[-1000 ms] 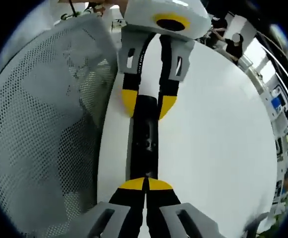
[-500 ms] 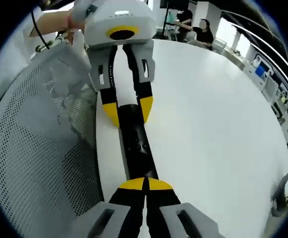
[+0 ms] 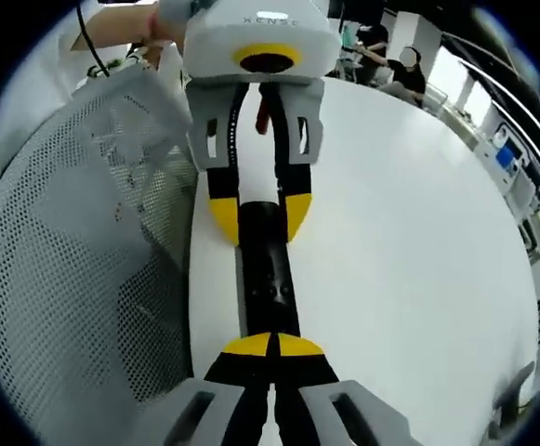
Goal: Press the specified remote control buttons in sequence, fully releasing each button before pressing the next.
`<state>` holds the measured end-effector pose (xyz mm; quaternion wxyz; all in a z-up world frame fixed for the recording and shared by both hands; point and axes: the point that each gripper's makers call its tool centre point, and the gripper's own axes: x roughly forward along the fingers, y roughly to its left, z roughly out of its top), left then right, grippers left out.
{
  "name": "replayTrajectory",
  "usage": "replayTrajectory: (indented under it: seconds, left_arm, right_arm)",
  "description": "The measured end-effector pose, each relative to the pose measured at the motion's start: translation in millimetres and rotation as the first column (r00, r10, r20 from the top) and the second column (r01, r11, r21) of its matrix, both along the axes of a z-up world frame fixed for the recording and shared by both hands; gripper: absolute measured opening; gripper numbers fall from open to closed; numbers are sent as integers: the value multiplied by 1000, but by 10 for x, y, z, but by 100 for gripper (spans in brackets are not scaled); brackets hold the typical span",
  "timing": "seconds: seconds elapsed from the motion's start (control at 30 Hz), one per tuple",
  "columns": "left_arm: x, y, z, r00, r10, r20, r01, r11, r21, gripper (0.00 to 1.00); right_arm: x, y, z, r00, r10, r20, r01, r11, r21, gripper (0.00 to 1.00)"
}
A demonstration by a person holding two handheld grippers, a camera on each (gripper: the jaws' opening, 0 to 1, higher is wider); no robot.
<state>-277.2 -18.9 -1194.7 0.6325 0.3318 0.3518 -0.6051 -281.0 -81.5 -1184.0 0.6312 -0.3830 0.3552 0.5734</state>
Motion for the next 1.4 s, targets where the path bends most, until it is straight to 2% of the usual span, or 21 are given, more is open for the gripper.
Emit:
replayTrajectory:
  seconds: [0.2, 0.27, 0.3, 0.4, 0.43, 0.57, 0.63, 0.77, 0.87, 1.0, 1.1, 1.2, 1.33, 1.4]
  left_arm:
    - [4, -3, -1, 1000, -8, 2, 9, 1000, -7, 24]
    - [6, -3, -3, 1000, -6, 2, 6, 1000, -7, 24]
    - [8, -4, -4, 1000, -7, 2, 7, 1000, -6, 24]
    - [11, -4, -6, 1000, -5, 2, 5, 1000, -5, 24]
    - [11, -5, -6, 1000, -5, 2, 5, 1000, -4, 24]
    - [13, -4, -8, 1000, -3, 1, 3, 1000, -2, 24]
    - [14, -4, -9, 1000, -2, 0, 2, 1000, -4, 24]
    - [11, -4, -6, 1000, -1, -1, 1, 1000, -4, 24]
    - [8, -4, -5, 1000, 0, -1, 0, 1000, -4, 24]
    - [6, -4, -5, 1000, -2, -1, 2, 1000, -4, 24]
    - [5, -3, -6, 1000, -4, 0, 4, 1000, -4, 24]
    - [6, -3, -10, 1000, -3, -1, 3, 1000, -5, 24]
    - [8, -2, -13, 1000, -1, -2, 1, 1000, -4, 24]
    - [9, -1, -15, 1000, 0, -3, 0, 1000, -5, 24]
  right_arm:
    - [33, -3, -8, 999, -24, -27, 24, 1000, -1, 0]
    - [29, -2, -1, 998, -48, -44, 50, 998, 50, 0]
    - [28, 1, 8, 994, -85, -71, 91, 991, 94, 0]
    - [32, -9, 32, 989, -112, -98, 128, 978, 166, 0]
    - [19, -19, 26, 985, -132, -110, 149, 975, 165, 0]
    - [-6, 17, 68, 989, -114, -93, 130, 974, 183, 0]
    - [-18, 45, 62, 991, -104, -89, 118, 978, 171, 4]
    - [17, 5, -1, 999, -35, -17, 36, 995, 91, 5]
    - [8, 41, 1, 999, -21, -24, 23, 995, 95, 6]
    - [26, 39, 0, 997, -28, -66, 32, 997, 71, 6]
    - [15, 38, -12, 998, -1, -69, 2, 1000, 10, 6]
    - [12, 35, -30, 996, 41, -74, -48, 994, -93, 6]
    - [36, 37, -28, 994, -7, -114, -4, 996, -91, 6]
    - [17, 21, -25, 995, 12, -100, -18, 998, -63, 6]
